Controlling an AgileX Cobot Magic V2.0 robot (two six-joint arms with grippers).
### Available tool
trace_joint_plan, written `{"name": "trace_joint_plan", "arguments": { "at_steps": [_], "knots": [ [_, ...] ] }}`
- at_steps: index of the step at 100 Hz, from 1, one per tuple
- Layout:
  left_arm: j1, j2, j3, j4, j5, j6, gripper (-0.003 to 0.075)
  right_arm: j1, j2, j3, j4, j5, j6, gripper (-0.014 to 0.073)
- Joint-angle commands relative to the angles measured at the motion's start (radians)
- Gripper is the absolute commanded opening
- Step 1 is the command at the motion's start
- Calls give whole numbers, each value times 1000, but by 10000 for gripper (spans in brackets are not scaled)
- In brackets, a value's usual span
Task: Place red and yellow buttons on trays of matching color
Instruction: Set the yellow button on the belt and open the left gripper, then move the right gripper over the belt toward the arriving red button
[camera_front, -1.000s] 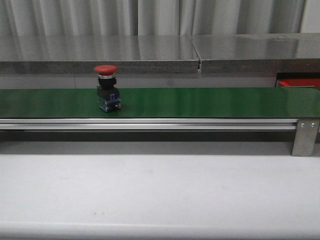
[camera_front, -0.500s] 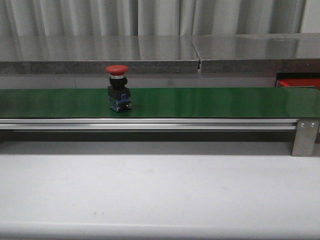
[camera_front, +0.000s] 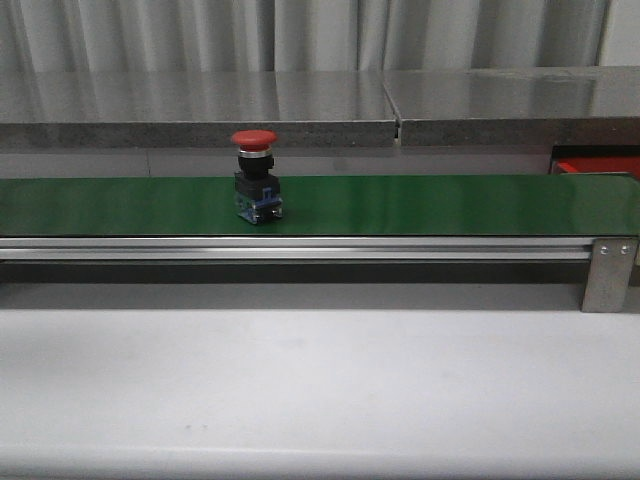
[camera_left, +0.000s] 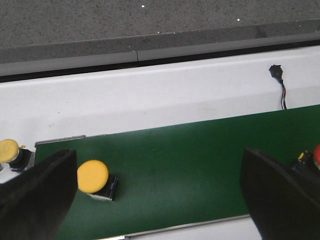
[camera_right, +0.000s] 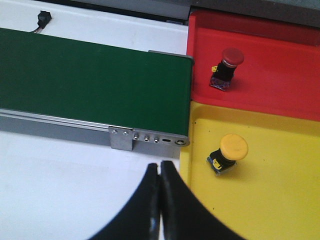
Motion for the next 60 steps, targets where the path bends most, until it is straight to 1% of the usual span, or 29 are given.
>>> {"name": "trace_joint_plan", "arguments": {
  "at_steps": [1, 12, 19, 36, 41, 45, 50, 53, 55, 60],
  "knots": [
    [-11, -155, 131, -20, -164, 0, 641, 1, -4, -25, 7, -67, -11, -118],
    [-11, -302, 328, -20, -269, 0, 641, 1, -4, -25, 7, -67, -11, -118],
    [-11, -395, 437, -20, -312, 0, 641, 1, -4, -25, 7, -67, -11, -118],
    [-11, -591, 641, -26, -346, 0, 634, 1, -4, -25, 7, -67, -11, -118],
    [-11, -639, 686, -37, -350, 0, 608, 1, -4, -25, 7, -68, -11, -118],
    [-11, -670, 720, -44, -356, 0, 567, 1, -4, -25, 8, -67, -11, -118],
    [-11, -715, 753, -46, -361, 0, 494, 1, -4, -25, 8, -69, -11, -118],
    [-11, -735, 770, -46, -367, 0, 426, 1, -4, -25, 8, -70, -11, -118],
    [-11, -747, 781, -46, -373, 0, 397, 1, -4, -25, 8, -70, -11, -118],
    [-11, -772, 803, -46, -387, 0, 270, 1, -4, -25, 8, -71, -11, -118]
  ]
}}
